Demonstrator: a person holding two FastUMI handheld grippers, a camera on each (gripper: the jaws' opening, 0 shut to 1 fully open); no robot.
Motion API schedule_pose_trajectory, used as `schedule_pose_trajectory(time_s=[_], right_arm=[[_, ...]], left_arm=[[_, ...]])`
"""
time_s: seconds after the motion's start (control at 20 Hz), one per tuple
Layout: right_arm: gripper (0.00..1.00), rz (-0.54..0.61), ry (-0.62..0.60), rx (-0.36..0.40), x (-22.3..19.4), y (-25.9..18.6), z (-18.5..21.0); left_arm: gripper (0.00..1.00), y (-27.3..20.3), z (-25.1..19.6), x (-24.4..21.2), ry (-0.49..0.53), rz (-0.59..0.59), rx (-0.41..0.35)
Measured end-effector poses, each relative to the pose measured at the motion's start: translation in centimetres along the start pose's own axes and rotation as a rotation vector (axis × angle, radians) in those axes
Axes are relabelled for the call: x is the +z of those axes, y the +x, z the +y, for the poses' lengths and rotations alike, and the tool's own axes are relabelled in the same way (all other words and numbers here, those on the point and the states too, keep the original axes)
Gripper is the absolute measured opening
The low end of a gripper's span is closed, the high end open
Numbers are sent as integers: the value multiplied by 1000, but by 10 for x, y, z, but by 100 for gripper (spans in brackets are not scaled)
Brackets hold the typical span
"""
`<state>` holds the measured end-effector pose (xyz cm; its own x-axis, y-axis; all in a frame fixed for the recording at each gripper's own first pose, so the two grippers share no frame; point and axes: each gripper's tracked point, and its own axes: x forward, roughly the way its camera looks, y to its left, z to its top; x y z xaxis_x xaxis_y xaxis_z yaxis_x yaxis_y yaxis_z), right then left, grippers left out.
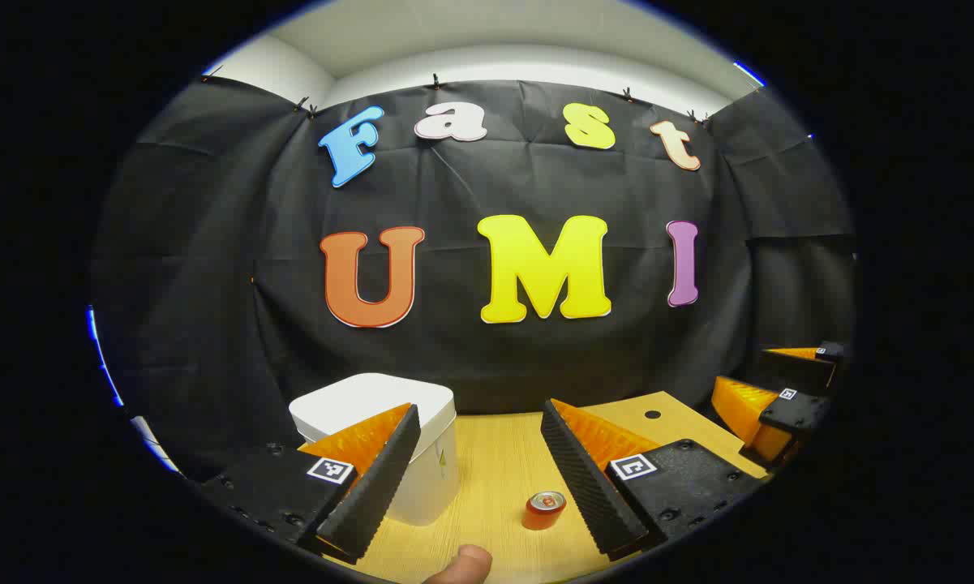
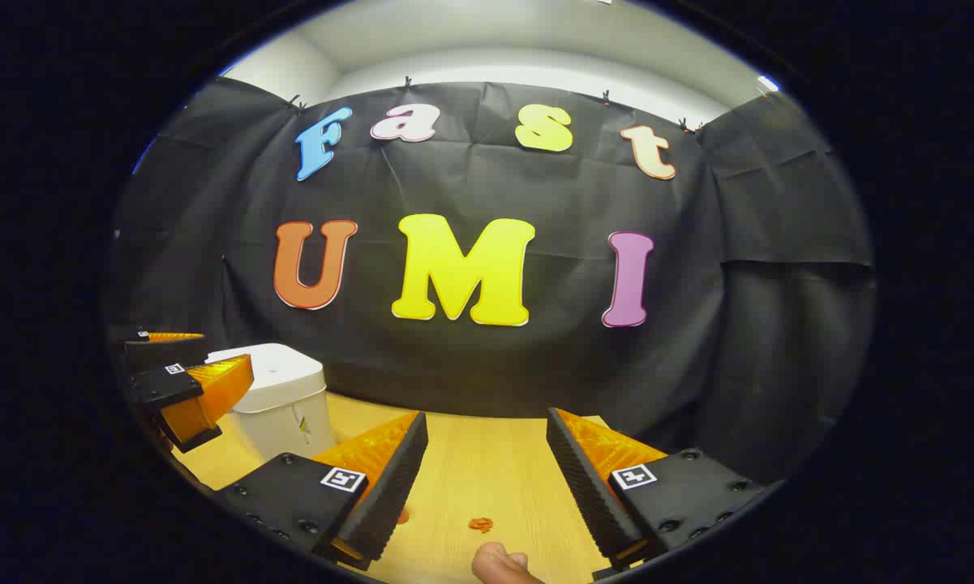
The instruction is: Press the lid of the desktop garbage bin to open it, pick up the crumpled paper on the desktop and throw it into the bin, then pick up the pop can on the desktop and drop it into the bin, and finally close the garbage bin lid.
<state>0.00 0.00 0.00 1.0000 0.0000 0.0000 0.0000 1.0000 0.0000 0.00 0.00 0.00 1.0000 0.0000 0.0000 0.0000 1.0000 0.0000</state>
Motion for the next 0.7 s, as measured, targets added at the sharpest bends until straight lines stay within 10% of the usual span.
schedule_pose_trajectory(time_s=[0.7], right_arm=[[94, 29, -9, 113, -5, 41, 45]], left_arm=[[99, 22, 24, -7, -15, 0, 56]])
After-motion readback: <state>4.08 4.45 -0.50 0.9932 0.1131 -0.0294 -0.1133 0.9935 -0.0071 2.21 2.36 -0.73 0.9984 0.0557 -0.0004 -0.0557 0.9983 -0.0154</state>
